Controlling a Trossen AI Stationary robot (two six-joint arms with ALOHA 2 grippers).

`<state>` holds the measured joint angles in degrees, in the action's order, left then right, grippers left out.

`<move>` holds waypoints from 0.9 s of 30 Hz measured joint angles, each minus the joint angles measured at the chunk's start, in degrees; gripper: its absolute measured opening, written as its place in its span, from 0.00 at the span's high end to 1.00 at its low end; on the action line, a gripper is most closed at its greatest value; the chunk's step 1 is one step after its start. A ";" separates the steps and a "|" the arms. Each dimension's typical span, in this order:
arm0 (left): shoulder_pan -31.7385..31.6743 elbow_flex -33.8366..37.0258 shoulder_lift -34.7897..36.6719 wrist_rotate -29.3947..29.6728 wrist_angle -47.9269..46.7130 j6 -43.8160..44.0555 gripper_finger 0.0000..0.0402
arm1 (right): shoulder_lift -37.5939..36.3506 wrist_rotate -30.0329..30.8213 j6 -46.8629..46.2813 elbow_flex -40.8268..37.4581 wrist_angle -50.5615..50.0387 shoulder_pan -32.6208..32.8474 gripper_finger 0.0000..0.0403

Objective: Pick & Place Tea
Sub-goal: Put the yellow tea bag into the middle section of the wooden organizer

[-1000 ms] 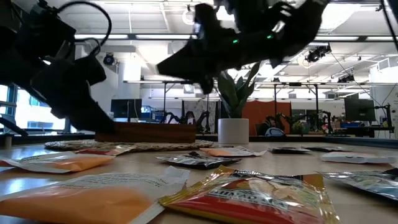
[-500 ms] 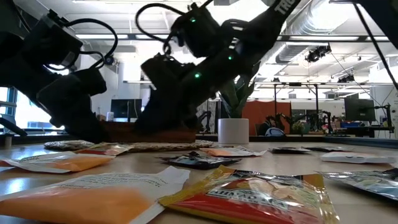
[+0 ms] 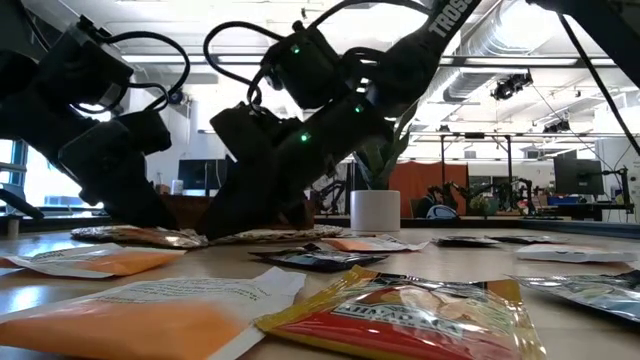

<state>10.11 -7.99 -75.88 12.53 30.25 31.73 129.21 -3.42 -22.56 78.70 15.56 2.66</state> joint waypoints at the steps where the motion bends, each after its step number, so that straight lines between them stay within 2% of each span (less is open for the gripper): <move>1: 0.00 0.00 0.00 -0.07 0.02 0.00 0.48 | 0.00 0.01 0.11 -0.02 0.17 0.00 0.79; 13: 0.00 0.02 -0.02 -5.46 0.23 3.96 0.48 | -0.20 1.29 2.77 0.28 -0.16 -0.02 0.79; 27: 0.02 0.07 -0.07 -4.72 0.29 4.18 0.48 | -0.22 -0.40 7.00 0.33 2.53 -0.65 0.79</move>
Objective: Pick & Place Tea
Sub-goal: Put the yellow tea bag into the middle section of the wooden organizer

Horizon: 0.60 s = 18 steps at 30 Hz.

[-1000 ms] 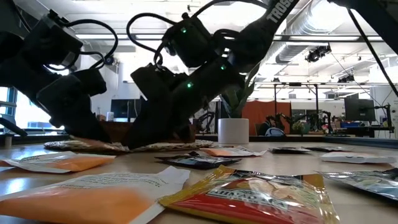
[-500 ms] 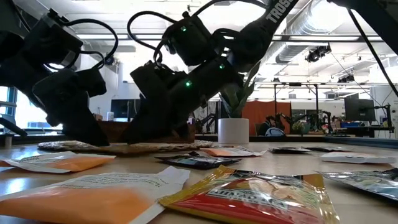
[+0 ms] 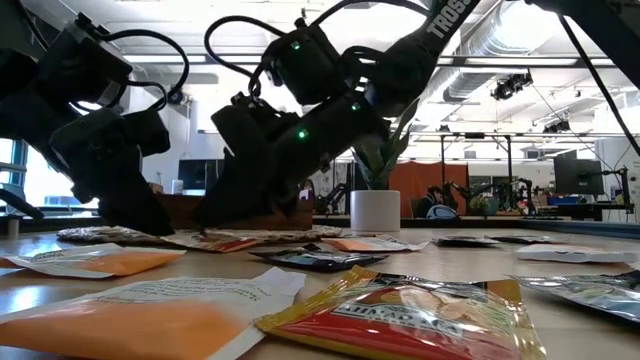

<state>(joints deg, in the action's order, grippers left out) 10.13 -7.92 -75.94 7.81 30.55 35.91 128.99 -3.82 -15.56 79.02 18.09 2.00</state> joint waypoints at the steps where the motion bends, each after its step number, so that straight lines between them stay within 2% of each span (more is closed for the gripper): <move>1: 0.00 0.00 0.00 0.00 0.00 -0.05 0.48 | 0.00 -0.01 0.48 0.00 0.02 -0.04 0.79; 9: 0.00 0.04 -0.02 0.20 0.13 -0.05 0.48 | -1.43 -0.01 4.94 -0.02 0.88 -0.56 0.79; 13: 0.00 0.07 -0.04 0.26 1.13 -0.05 0.48 | -3.98 0.64 8.00 0.10 -1.42 -0.91 0.79; 18: 0.00 0.13 -0.09 0.27 1.97 -0.05 0.48 | -3.27 1.17 10.11 0.04 -5.93 -0.92 0.79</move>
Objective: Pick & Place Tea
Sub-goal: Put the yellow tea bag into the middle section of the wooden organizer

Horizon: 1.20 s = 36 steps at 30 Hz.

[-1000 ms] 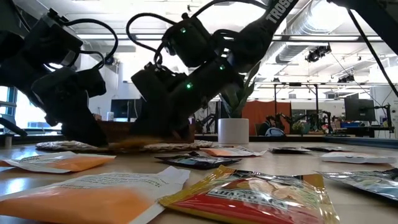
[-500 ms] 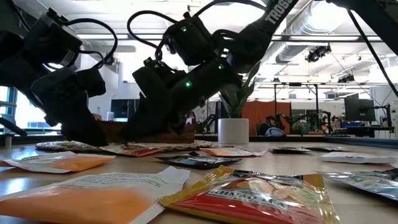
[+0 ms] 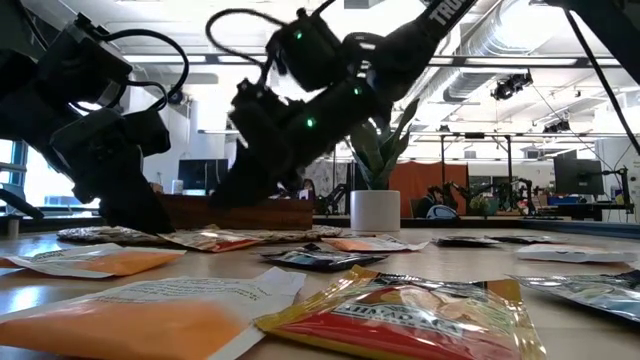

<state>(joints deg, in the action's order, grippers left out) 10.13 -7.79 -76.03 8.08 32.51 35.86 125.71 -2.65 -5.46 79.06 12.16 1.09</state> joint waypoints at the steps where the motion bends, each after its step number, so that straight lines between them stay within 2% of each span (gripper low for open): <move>1: 0.00 0.00 0.00 0.00 0.06 -0.10 0.48 | 0.02 0.20 -0.16 -0.08 -0.26 0.02 0.79; 8: 0.00 0.02 0.00 0.00 0.24 -0.81 0.48 | 0.32 -0.35 1.87 -0.06 0.32 0.02 0.78; 15: 0.00 0.02 0.00 0.02 0.33 -0.83 0.48 | 1.59 0.34 2.91 -0.09 1.30 -0.28 0.68; 20: 0.00 0.02 0.00 0.07 0.33 -0.96 0.48 | 2.49 -0.30 -0.93 0.01 1.60 -0.59 0.62; 25: 0.00 -0.04 0.00 0.32 0.15 -1.23 0.48 | 3.49 -0.62 -1.99 0.01 1.21 -0.59 0.61; 31: 0.00 -0.04 0.02 0.57 0.23 -1.69 0.48 | 4.04 -0.64 -1.99 0.05 2.35 -0.62 0.71; 36: 0.00 -0.06 0.02 0.87 0.19 -1.73 0.48 | 4.06 -0.71 -1.29 0.05 2.21 -0.59 0.91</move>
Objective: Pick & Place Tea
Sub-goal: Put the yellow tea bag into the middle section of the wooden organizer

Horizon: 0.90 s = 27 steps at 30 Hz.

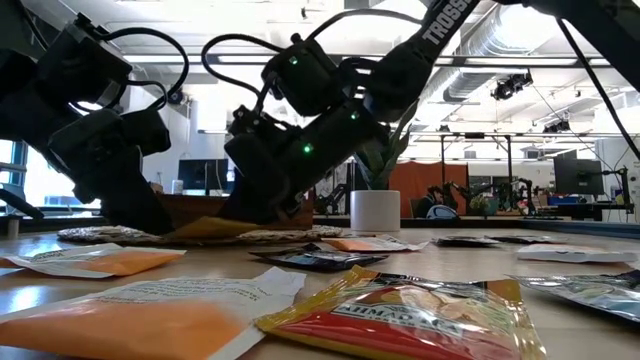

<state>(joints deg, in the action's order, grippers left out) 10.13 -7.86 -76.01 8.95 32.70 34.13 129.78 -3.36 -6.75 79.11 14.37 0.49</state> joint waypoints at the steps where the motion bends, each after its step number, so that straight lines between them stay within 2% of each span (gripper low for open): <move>1: 0.00 0.00 0.00 0.32 0.01 0.02 0.48 | 0.00 0.02 0.10 0.00 0.20 -0.01 0.95; 3: 0.00 0.00 0.00 0.83 0.03 0.17 0.48 | 0.09 0.05 0.18 -0.05 1.10 -0.07 0.98; 6: 0.00 0.02 0.00 2.48 0.06 0.23 0.48 | -0.58 0.57 0.67 -0.19 1.65 -0.11 0.96; 8: 0.00 0.02 0.15 3.48 0.06 0.42 0.48 | -2.66 3.16 2.04 -0.21 -0.43 -0.07 0.98; 15: -0.01 0.04 3.11 4.53 0.45 0.65 0.48 | -12.83 26.12 11.65 -0.15 -7.67 -0.47 0.99; 18: 0.00 0.02 4.28 3.90 0.54 0.36 0.48 | -15.24 33.89 19.23 -0.15 -2.30 -1.55 0.99; 20: -0.02 0.02 4.52 3.63 0.84 -0.54 0.48 | -15.34 33.60 23.89 -0.04 3.05 -2.91 0.99; 22: -0.02 0.02 4.52 3.39 0.70 -1.04 0.48 | -14.98 28.35 26.18 -0.04 4.21 -4.91 1.00; 24: 0.00 0.02 4.52 3.26 0.58 -1.12 0.48 | -14.26 23.99 24.97 -0.07 3.99 -7.17 0.99; 27: 0.00 0.02 4.52 3.19 0.25 -1.14 0.48 | -13.65 22.25 23.64 -0.17 2.85 -9.75 1.00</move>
<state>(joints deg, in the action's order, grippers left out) 10.13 -7.84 -71.48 12.14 32.95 32.99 116.13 18.89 16.89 78.94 17.23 -9.25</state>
